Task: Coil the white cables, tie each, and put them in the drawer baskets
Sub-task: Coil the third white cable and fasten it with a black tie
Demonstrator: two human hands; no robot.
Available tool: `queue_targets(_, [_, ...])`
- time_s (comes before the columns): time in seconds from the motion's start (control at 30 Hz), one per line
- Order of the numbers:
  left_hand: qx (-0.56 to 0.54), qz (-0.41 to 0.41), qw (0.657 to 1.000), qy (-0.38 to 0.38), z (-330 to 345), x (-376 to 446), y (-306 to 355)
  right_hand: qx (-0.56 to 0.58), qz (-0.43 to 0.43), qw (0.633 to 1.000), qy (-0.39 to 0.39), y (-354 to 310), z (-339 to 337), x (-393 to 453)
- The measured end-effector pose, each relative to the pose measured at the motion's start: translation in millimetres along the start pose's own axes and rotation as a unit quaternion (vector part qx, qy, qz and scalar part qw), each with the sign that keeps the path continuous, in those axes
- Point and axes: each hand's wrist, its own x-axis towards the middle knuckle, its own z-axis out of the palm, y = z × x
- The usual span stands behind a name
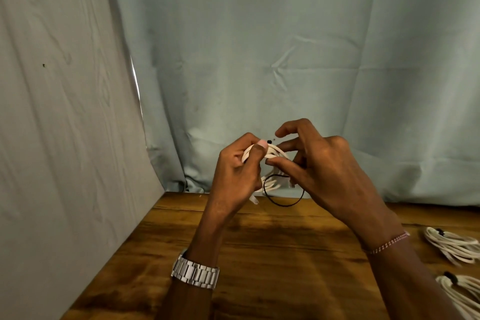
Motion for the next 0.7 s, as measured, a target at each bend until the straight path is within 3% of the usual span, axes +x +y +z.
queue_targets(0.13, [-0.029,0.0,0.999,0.029,-1,2,-5,0.003,0.042,0.998,0.037,-8,-9,0])
queue_targets(0.23, [-0.037,-0.011,0.998,0.052,-4,4,-10,0.033,0.093,0.995,0.005,-17,-17,-1])
queue_targets(0.33, [-0.06,-0.018,0.996,0.07,-5,5,-13,0.211,0.157,0.964,-0.033,-20,-23,-2])
queue_targets(0.53, [-0.107,-0.064,0.987,0.102,-3,6,-15,0.444,0.154,0.879,-0.08,-19,-27,-3])
queue_targets(0.7, [-0.124,-0.1,0.981,0.109,-2,7,-14,0.432,0.1,0.892,-0.093,-15,-26,-5])
